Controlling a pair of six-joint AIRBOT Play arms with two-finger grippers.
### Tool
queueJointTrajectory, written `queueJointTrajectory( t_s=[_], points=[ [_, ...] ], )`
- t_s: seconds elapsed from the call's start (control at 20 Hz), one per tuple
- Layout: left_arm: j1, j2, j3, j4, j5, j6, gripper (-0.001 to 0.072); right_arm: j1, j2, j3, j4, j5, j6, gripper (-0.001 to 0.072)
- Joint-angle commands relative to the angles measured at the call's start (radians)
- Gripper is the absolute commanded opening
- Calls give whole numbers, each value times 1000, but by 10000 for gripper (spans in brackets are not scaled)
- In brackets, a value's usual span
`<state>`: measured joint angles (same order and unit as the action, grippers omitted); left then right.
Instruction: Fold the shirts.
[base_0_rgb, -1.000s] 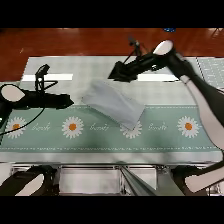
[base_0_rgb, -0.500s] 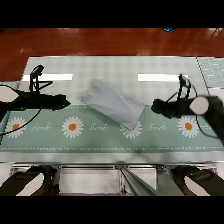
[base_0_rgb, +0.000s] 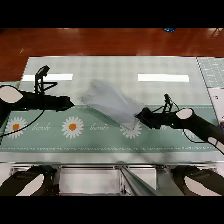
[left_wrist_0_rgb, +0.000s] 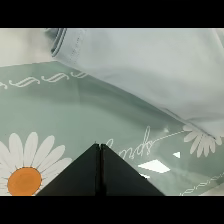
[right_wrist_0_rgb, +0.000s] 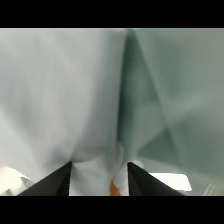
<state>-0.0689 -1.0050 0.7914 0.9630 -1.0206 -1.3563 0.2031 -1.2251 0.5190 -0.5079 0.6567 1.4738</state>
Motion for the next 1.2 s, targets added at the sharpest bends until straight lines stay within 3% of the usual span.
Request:
queueJointTrajectory(
  t_s=[0.0, 0.1, 0.15, 0.2, 0.25, 0.45, 0.7, 0.85, 1.15],
  points=[
    [-2, 0, 0, -3, 0, 1, 18, 0, -167, 92, 180, 53, -164, 396],
    [-2, 0, 0, -3, 0, 1, 18, 1, -260, 175, 216, 125, -212, 389],
    [-2, 0, 0, -3, 0, 2, 18, 6, -296, 220, 222, 165, -232, 258],
    [-2, -2, 0, -3, 0, 2, 18, 16, -323, 274, 223, 206, -278, 55],
    [-2, -3, 0, -2, 0, 1, 18, 29, -333, 331, 216, 234, -315, 21],
    [-2, -12, -2, -2, 1, 2, 18, 43, -331, 588, 127, 310, -259, 21],
    [-2, -26, -47, -2, 33, 1, 18, 33, -331, 1046, -227, 387, 5, 20],
    [-2, -26, -64, -3, 24, 2, 18, -28, -331, 1257, -384, 514, 98, 20],
    [-2, -23, -64, -3, 7, 26, 18, -215, -157, 1323, -705, 709, 230, 20]
  ],
)
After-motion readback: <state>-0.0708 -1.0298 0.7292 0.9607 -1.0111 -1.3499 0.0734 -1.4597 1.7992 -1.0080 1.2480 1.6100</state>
